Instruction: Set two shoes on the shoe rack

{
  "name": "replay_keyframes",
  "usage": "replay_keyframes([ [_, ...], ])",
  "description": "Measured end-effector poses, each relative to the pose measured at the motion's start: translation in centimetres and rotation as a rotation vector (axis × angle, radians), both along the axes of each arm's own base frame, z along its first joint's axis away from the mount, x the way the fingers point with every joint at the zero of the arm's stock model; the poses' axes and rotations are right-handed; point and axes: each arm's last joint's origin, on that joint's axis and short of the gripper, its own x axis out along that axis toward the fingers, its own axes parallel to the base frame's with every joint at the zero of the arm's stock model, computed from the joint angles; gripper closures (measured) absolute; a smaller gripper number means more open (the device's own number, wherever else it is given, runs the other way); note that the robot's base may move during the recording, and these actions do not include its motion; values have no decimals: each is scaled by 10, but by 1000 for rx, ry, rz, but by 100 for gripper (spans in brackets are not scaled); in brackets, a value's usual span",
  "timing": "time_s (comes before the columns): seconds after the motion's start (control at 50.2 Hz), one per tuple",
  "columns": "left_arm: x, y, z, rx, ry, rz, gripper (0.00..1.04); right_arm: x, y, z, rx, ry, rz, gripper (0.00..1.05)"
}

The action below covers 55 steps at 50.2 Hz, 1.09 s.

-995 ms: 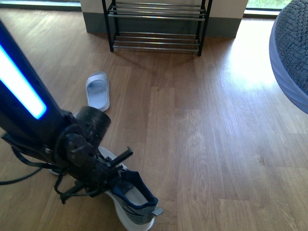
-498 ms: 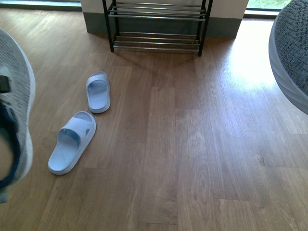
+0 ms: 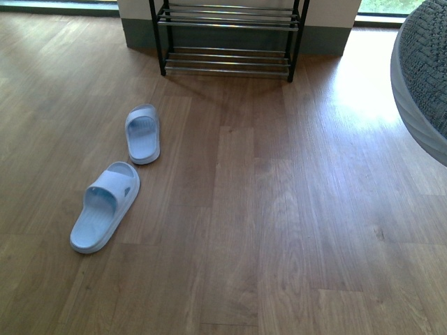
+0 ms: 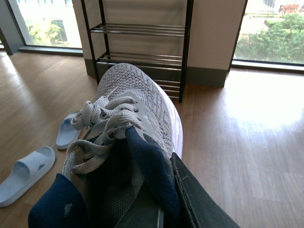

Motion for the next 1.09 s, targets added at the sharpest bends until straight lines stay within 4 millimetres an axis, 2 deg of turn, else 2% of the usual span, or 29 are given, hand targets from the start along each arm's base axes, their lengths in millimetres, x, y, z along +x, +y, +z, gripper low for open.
replay_keyframes([
  [1.095,-1,-1,2,4,-11,-9,103,0,0,0,0,-1,9,103],
])
